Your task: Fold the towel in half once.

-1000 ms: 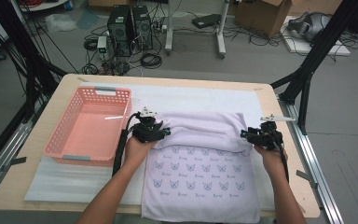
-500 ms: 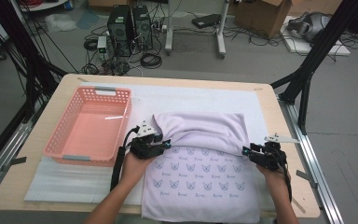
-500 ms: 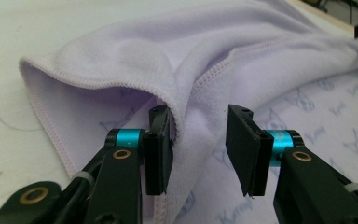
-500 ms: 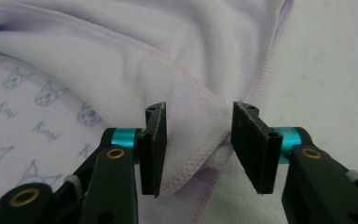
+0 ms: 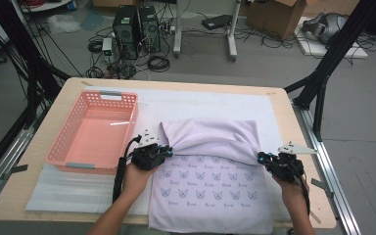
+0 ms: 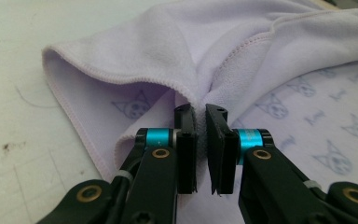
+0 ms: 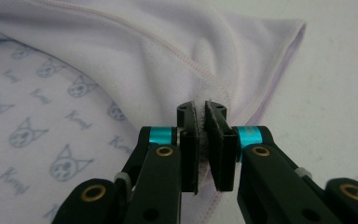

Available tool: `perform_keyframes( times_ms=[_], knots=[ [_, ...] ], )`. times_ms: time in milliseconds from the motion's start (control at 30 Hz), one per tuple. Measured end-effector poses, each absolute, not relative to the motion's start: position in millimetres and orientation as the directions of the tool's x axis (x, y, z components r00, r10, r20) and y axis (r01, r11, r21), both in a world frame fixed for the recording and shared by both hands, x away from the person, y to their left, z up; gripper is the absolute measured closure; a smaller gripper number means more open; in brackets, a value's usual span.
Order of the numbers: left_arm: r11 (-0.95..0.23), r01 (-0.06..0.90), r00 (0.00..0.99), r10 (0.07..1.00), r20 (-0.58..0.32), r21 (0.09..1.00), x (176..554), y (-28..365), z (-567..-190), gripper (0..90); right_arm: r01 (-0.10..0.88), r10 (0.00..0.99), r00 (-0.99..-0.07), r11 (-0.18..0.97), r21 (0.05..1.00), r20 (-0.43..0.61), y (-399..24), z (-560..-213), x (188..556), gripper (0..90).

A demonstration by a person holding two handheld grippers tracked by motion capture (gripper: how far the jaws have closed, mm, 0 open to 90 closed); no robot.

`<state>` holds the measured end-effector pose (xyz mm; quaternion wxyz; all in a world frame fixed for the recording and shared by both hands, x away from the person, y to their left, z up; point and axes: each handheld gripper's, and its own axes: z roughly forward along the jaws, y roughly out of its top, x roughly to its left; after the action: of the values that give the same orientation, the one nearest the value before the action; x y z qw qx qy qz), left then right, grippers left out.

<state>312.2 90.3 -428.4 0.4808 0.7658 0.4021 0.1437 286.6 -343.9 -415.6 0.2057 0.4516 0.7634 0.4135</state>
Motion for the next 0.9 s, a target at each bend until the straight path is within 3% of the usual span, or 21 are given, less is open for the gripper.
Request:
perform_keyframes(
  times_ms=[167, 267, 333, 400, 467, 600, 733, 800, 900],
  knots=[
    [-0.164, 0.487, 0.634, 0.742, -0.218, 0.858, 293, 107, -433, 80.6, 0.497, 0.840, -0.541, 0.275, 0.823, 0.046, -345, -405, 269, 83.7],
    [-0.140, 0.501, 0.627, 0.739, -0.247, 0.854, 285, 115, -433, 68.9, 0.491, 0.822, -0.569, 0.315, 0.813, 0.026, -343, -405, 257, 82.9],
    [-0.129, 0.481, 0.623, 0.747, -0.234, 0.867, 282, 118, -430, 59.8, 0.487, 0.813, -0.583, 0.350, 0.800, -0.001, -341, -407, 249, 77.9],
    [-0.138, 0.456, 0.641, 0.736, -0.217, 0.879, 280, 117, -428, 57.3, 0.485, 0.811, -0.585, 0.360, 0.797, -0.011, -340, -409, 243, 66.5],
    [-0.155, 0.446, 0.662, 0.720, -0.209, 0.882, 279, 113, -429, 56.1, 0.487, 0.820, -0.572, 0.327, 0.810, 0.014, -341, -410, 241, 61.0],
    [-0.200, 0.425, 0.688, 0.705, -0.172, 0.883, 285, 99, -430, 53.3, 0.488, 0.833, -0.552, 0.294, 0.822, 0.030, -337, -412, 245, 53.4],
    [-0.239, 0.422, 0.706, 0.692, -0.151, 0.874, 297, 80, -430, 51.5, 0.519, 0.858, -0.513, 0.278, 0.808, 0.034, -332, -420, 253, 52.0],
    [-0.280, 0.425, 0.709, 0.694, -0.124, 0.861, 301, 70, -434, 55.8, 0.531, 0.861, -0.508, 0.291, 0.796, 0.024, -329, -423, 258, 52.4],
    [-0.335, 0.435, 0.706, 0.703, -0.086, 0.836, 302, 63, -439, 81.0, 0.556, 0.863, -0.505, 0.312, 0.770, 0.015, -326, -429, 263, 66.9]
  ],
)
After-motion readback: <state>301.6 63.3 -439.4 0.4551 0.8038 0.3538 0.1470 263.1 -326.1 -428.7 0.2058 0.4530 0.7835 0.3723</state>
